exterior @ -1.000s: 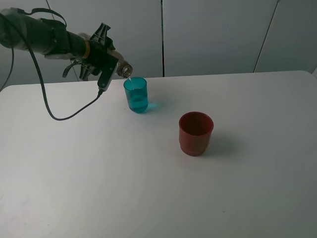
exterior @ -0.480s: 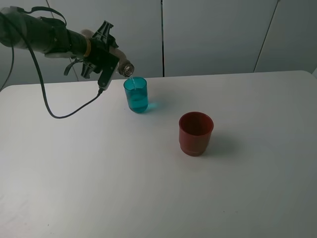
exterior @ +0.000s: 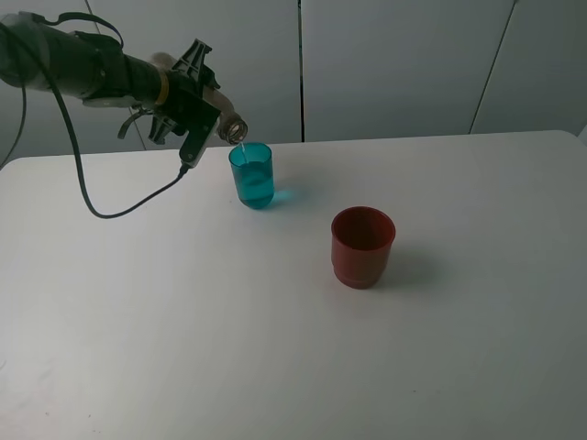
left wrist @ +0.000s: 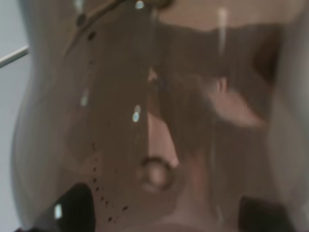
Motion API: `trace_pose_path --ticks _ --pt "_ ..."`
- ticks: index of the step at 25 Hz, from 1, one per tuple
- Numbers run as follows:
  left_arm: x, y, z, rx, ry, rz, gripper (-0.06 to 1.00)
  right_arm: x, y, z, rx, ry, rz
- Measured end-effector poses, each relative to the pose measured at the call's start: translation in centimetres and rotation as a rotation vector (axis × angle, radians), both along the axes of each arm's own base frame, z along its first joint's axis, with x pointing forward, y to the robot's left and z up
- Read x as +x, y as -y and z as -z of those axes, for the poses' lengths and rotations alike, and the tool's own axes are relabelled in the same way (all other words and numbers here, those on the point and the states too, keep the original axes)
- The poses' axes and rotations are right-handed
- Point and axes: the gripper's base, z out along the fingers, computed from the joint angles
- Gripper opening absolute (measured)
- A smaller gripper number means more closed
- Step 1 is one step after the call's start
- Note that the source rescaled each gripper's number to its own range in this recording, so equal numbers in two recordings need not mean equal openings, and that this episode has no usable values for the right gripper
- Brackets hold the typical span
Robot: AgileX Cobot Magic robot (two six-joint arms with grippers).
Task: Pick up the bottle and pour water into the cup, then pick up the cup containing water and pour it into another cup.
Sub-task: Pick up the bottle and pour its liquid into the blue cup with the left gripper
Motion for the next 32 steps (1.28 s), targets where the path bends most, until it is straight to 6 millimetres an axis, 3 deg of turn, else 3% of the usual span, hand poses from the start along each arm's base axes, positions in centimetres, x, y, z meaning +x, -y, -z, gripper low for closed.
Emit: trace_pose_path --ticks 32 --pt "-0.04 0.25 -0.07 0.074 0.036 0.082 0.03 0.00 0.00 0.00 0.000 0.000 0.000"
